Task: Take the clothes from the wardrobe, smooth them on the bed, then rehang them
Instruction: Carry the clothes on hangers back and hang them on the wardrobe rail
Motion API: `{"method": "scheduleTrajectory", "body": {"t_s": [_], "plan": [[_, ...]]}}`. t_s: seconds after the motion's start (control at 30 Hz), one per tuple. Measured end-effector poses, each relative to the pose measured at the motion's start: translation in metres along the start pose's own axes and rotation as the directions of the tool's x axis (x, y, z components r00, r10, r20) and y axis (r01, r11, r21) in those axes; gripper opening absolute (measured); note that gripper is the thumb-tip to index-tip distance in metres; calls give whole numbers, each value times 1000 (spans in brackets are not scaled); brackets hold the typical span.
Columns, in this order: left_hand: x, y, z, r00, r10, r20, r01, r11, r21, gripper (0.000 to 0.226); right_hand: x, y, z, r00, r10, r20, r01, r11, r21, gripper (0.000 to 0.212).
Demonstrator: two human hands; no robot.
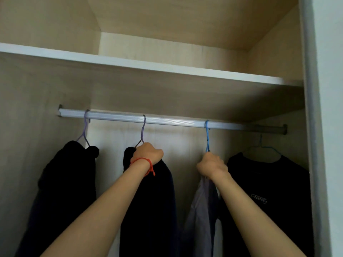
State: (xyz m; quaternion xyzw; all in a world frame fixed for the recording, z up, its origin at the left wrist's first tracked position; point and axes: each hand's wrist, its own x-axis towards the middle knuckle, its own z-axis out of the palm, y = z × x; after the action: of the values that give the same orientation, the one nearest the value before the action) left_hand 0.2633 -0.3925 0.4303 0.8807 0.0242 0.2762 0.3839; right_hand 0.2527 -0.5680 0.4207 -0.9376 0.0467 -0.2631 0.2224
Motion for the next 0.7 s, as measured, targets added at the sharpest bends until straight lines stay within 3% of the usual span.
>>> {"method": "scheduleTrajectory", "body": {"t_s": [0.07, 0.23, 0.7], "plan": [[-3, -3, 3, 999, -26, -26, 26, 1000, 5, 20, 1, 4, 1, 1000, -20, -14, 21, 1000, 19, 38], [2, -10, 6, 995, -53, -88, 56, 998, 41, 33, 6, 16, 7, 998, -61, -24, 63, 996, 66, 33], [9, -14, 4, 996, 36, -87, -32, 998, 57, 22, 10, 20, 10, 991, -68, -116, 83, 987, 136, 19]]}}
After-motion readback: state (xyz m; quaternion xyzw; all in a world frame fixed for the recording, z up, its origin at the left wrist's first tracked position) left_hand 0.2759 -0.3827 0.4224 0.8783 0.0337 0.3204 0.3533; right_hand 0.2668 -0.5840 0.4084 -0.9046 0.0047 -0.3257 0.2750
